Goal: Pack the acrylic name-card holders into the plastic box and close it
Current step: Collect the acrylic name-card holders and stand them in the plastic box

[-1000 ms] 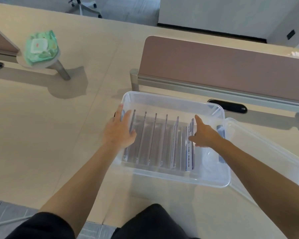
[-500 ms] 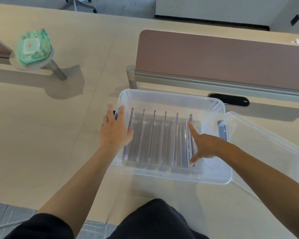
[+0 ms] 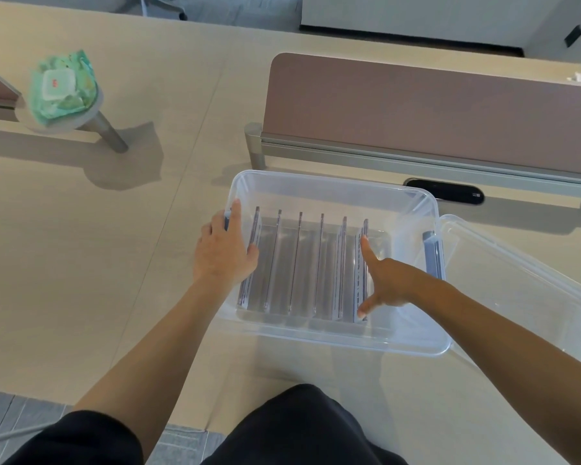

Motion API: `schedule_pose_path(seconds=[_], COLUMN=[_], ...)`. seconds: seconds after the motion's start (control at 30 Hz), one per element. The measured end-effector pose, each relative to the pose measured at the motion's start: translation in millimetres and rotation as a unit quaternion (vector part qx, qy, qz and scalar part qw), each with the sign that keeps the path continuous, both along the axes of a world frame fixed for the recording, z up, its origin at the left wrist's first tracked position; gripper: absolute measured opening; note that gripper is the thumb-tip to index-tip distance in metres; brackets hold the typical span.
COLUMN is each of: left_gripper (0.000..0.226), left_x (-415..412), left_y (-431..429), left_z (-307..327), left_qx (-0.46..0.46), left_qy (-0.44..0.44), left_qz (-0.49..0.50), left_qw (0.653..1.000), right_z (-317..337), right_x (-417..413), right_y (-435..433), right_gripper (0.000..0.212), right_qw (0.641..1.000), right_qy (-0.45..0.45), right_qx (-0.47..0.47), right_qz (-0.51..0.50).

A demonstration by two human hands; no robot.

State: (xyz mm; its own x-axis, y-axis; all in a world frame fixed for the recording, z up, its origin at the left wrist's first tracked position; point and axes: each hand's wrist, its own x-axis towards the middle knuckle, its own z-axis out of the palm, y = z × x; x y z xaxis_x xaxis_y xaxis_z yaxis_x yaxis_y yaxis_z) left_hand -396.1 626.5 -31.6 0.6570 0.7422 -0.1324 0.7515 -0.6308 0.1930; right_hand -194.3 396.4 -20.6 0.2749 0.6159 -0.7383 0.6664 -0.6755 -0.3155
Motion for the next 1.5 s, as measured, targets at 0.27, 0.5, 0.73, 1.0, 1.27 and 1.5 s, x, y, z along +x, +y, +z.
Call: schedule_pose_path(seconds=[0.27,0.5,0.73,1.0,1.27,1.5], left_gripper=[0.087,0.087,0.088,0.087,0.071,0.071], left_x=[0,0,1,2,17,52], left_y=[0,0,0,-2,-39,-90], left_z=[1,1,2,4,13,22], left_qx=[-0.004,-0.007,-0.01,0.018,0.036,-0.039], left_qy=[-0.005,-0.005,-0.002,0.027,-0.036,-0.07], left_qz=[0.001,0.003,0.005,-0.006,-0.077,-0.177], left_qw=[1.0,1.0,1.0,0.999,0.996,0.981], right_z=[5,2,-2,-1,54,103], right_x=[-3,0,1,4,10,11], right_y=[0,1,0,-1,-19,-66], right_gripper=[0.147,0.147,0.147,0.145,0.074,0.057], right_qw=[1.0,1.0,1.0,1.0,0.988,0.973], right_qy=[0.001,-0.007,-0.008,-0.024,-0.11,-0.156], right_qx=[-0.006,-0.005,0.005,-0.008,0.061,0.07], right_qz=[0.004,0.0,-0.002,0.003,-0.085,-0.157])
